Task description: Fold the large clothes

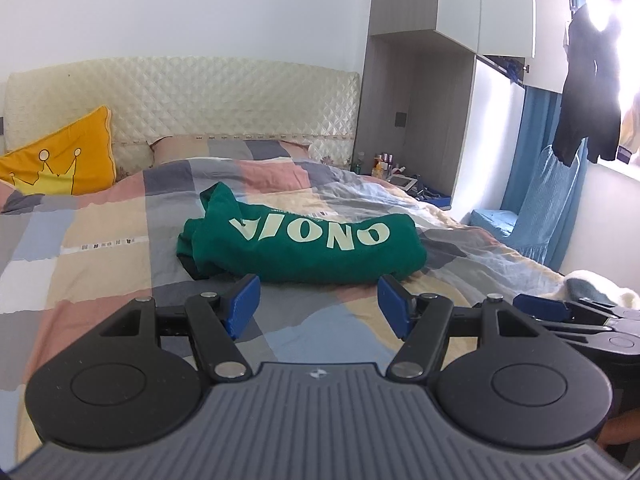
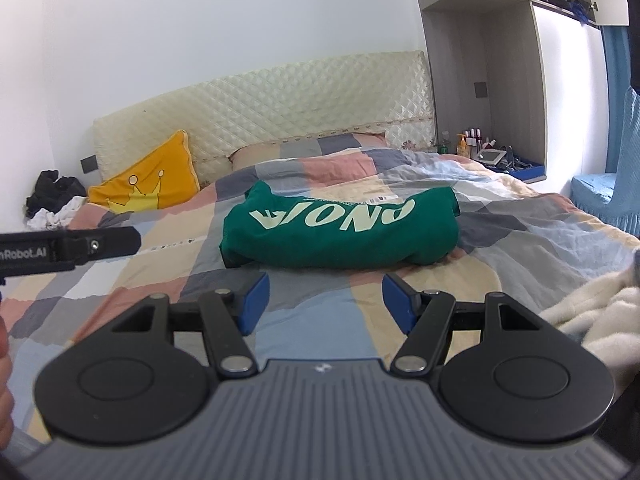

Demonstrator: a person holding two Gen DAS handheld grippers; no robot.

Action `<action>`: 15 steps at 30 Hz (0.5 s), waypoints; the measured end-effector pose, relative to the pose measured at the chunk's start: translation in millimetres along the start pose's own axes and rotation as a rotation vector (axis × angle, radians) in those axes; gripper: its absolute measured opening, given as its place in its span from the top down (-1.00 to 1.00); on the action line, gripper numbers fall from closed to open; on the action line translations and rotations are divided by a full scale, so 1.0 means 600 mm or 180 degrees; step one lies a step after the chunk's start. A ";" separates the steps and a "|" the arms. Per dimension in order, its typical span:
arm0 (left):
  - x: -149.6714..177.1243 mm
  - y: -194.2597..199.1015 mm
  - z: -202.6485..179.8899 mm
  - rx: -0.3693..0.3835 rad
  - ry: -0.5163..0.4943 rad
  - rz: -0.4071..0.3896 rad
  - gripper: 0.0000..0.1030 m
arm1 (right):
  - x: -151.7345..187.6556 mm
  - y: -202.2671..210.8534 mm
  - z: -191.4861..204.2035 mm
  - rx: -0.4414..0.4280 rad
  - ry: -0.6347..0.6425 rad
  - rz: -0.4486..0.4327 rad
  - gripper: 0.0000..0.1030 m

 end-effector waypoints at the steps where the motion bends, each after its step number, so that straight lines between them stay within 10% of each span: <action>1: 0.002 -0.002 0.001 0.0013 0.0011 0.0025 -0.37 | 0.001 0.000 -0.001 0.0009 0.0011 -0.0001 -0.29; 15: 0.017 -0.021 0.009 -0.0146 -0.0041 0.0079 -0.37 | 0.004 -0.004 -0.009 0.0060 -0.0001 0.0017 -0.28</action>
Point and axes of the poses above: each gripper's, at about its wrist camera, not at the fingertips, and y roughly against the way its jaws point, z to its left, x to its underside, the point moved 5 cm from there along -y, roughly the way its jaws point, and after that the axes turned 3 degrees about z, right-handed, at the moved point
